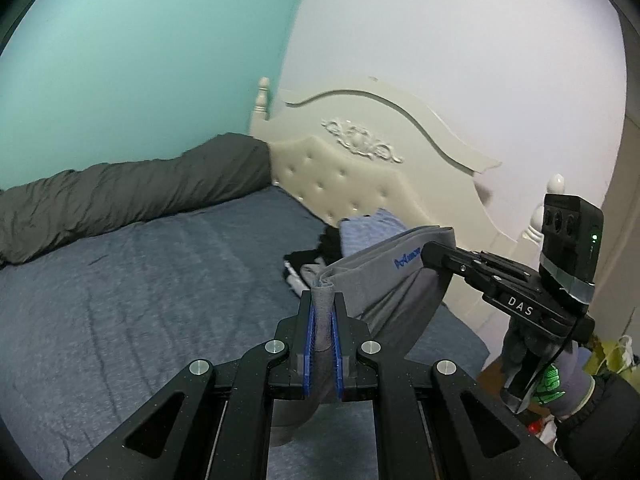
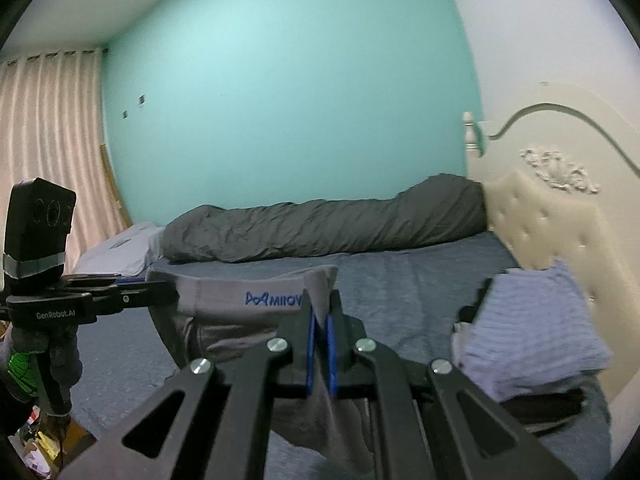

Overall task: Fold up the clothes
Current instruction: 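Lift the folded grey briefs with both grippers and carry them toward the clothes stack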

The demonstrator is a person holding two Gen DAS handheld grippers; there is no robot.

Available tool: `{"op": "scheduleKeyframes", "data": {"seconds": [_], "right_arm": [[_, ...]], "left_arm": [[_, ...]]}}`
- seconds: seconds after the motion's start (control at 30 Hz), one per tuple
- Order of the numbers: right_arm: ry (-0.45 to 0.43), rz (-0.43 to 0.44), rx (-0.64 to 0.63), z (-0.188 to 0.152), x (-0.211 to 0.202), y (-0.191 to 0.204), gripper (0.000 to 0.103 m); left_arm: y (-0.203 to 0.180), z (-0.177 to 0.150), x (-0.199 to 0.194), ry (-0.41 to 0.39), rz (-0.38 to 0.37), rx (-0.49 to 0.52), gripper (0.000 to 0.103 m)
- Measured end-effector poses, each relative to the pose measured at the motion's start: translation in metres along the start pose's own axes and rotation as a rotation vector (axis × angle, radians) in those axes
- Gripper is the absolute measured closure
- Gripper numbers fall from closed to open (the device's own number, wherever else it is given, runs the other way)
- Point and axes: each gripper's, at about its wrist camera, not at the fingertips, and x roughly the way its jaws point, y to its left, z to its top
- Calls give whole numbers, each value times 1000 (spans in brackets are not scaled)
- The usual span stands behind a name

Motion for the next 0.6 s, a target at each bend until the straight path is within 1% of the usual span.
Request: {"op": "scheduleKeyframes", "data": {"seconds": [0.3, 0.4, 0.6], "right_arm": [[-12, -117, -16, 7, -55, -65, 99], [-19, -154, -3, 11, -70, -89, 99], [-29, -214, 18, 22, -91, -132, 99]], "left_arm": [[-77, 33, 43, 19, -71, 75, 95], [-100, 43, 59, 24, -96, 97, 95], [-133, 62, 96, 43, -132, 117, 95]]}}
